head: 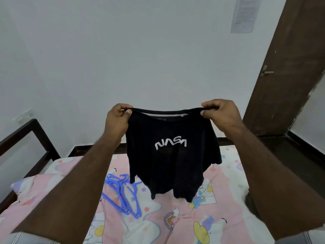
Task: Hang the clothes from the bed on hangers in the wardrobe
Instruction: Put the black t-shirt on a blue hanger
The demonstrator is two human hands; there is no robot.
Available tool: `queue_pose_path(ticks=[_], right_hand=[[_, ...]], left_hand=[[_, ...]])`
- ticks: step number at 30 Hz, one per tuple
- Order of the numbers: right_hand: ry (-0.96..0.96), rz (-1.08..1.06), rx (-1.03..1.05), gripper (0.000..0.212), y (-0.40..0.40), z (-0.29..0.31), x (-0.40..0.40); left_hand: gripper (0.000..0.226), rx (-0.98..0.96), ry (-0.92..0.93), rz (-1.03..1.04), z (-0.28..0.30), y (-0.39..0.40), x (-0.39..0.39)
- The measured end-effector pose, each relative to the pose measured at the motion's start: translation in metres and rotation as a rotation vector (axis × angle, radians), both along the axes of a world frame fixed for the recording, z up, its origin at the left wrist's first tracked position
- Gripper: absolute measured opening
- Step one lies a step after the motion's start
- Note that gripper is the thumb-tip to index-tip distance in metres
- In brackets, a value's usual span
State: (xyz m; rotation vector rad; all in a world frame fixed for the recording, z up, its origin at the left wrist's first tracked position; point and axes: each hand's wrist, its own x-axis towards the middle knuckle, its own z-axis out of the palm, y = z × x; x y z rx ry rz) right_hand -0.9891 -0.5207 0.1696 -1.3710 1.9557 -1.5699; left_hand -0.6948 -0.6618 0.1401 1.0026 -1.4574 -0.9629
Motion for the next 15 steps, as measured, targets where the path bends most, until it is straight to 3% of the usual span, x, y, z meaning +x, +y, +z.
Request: queue_pose_path(ticks=[2,5,10,15], right_hand=[[0.089,0.003,0.118,0.027,0.007,-0.008,-0.005],[0.075,0.052,0.265,0.021,0.019,-0.035,-0.017],[0.050,0.171,0.555,0.009,0.035,-0.117,-0.032],[-0.072,0.183,0.768,0.008,0.034,-0.206,-0.039]], left_hand=[[0.013,0.074,-0.086,-0.035,-0.006,-0.001,0.002],[0.013,0.287,-0.233,-0.168,-0.030,-0.001,0.009],[0.015,0.590,-0.425,-0.364,-0.113,0.011,0.020],[0.012,0.642,-0.619,-0.319,-0.200,0.022,0.004]])
